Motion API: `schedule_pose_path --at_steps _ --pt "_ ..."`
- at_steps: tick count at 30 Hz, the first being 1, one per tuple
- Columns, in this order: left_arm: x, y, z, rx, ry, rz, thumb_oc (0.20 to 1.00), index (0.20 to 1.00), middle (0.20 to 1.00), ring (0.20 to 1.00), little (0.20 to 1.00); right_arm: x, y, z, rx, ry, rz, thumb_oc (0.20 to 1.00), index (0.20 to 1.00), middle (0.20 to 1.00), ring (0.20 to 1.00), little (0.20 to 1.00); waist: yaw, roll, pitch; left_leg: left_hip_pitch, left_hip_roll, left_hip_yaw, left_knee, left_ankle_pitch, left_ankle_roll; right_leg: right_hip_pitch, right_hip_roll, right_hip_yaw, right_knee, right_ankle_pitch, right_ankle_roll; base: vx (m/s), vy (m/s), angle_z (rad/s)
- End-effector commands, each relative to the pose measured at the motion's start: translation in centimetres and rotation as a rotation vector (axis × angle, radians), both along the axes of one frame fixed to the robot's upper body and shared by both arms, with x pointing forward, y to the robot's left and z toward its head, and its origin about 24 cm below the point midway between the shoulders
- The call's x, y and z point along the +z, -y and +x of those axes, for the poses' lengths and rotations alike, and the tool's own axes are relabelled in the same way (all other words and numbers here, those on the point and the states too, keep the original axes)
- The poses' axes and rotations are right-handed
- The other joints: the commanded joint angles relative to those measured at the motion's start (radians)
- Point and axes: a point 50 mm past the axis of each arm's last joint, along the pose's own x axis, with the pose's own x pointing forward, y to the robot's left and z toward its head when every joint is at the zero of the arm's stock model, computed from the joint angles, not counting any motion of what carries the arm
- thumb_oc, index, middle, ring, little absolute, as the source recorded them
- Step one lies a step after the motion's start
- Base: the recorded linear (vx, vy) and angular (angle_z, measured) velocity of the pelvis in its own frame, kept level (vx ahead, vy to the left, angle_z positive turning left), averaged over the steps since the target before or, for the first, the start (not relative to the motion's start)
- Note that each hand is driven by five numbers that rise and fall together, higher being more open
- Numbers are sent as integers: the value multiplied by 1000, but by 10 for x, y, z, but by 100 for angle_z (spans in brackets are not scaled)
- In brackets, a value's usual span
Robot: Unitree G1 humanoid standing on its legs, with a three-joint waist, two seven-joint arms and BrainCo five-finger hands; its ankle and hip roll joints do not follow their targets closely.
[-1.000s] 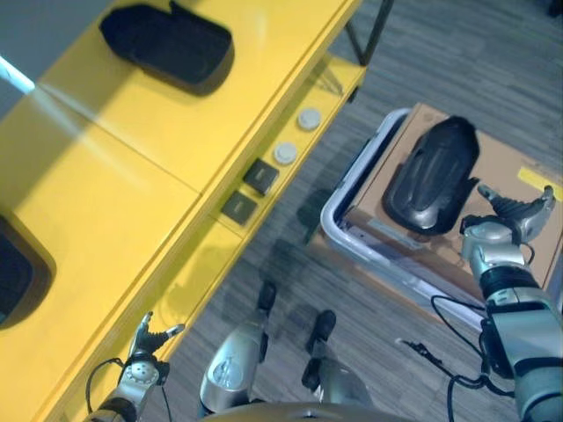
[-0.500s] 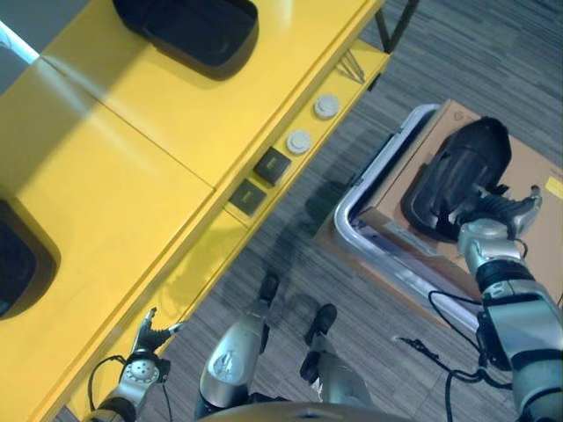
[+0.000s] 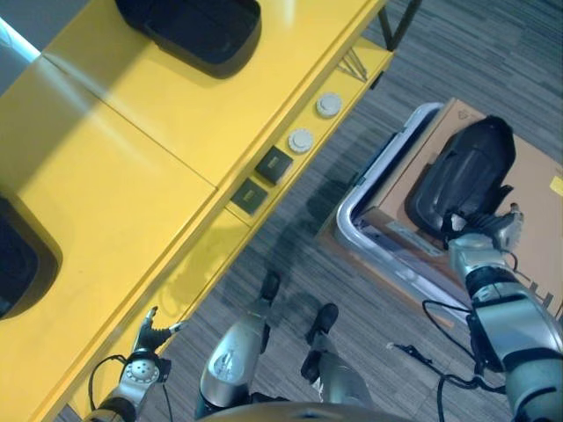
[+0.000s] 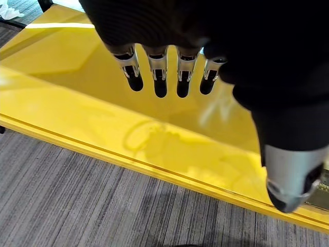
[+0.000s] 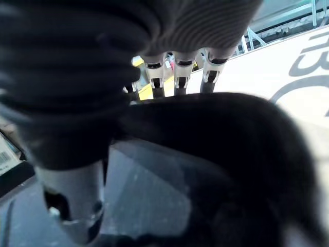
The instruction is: Move parts from the plastic box to the shelf.
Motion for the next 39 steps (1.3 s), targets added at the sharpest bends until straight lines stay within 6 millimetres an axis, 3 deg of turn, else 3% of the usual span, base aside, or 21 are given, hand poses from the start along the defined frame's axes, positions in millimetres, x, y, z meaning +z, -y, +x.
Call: schedule_pose_path --at_steps 1,4,5,7,8,9,21,26,39 --pt "-3 -5 -8 -1 -27 16 1000 1000 1000 1000 1000 16 20 -7 1 -19 -118 1000 1000 1000 1000 1000 13 17 -40 -53 5 -36 55 -93 -19 -60 -83 -40 121 -82 76 0 0 0" --pt "-2 -6 -7 4 -26 16 1000 1000 1000 1000 1000 16 19 -6 7 -25 -111 1000 1000 1000 1000 1000 14 16 -36 -54 4 -37 57 -93 -17 -65 -84 -39 127 -82 77 0 0 0" --pt "-2 -6 -7 3 -24 15 1000 1000 1000 1000 1000 15 19 -6 8 -24 -112 928 928 928 928 928 16 16 -35 -55 3 -37 57 -93 -16 -65 -84 -39 127 -82 77 0 0 0" --pt "-2 -6 -7 3 -21 15 1000 1000 1000 1000 1000 15 18 -6 10 -23 -110 514 514 514 514 514 16 15 -34 -56 3 -37 57 -93 -16 -65 -84 -38 127 -82 77 24 -8 0" --pt "-1 -6 -7 4 -16 12 1000 1000 1000 1000 1000 15 19 -6 10 -21 -107 200 200 200 200 200 19 15 -32 -44 6 -40 54 -110 -21 -60 -80 -28 131 -97 85 0 0 0" --pt "-1 -6 -5 2 -11 11 1000 1000 1000 1000 1000 16 19 -6 10 -20 -109 200 200 200 200 200 18 17 -30 -59 1 -39 57 -91 -16 -70 -85 -37 130 -81 79 0 0 0" --pt "1 -5 -2 2 16 2 1000 1000 1000 1000 1000 18 21 -6 13 9 -86 200 200 200 200 200 19 14 -23 -43 5 -40 52 -110 -20 -65 -82 -26 137 -94 89 -4 -3 1" --pt "4 -4 1 -6 36 -8 1000 1000 1000 1000 1000 16 19 -6 22 19 -75 200 200 200 200 200 14 10 -32 -41 5 -32 44 -91 -16 -62 -82 -35 128 -78 83 -28 4 0" --pt "19 12 19 -120 144 -84 1000 1000 1000 1000 1000 17 -5 -1 85 189 -34 200 200 200 200 200 1 -29 -122 93 34 -12 -10 -101 -33 71 -56 -40 76 -92 72 26 -27 0"
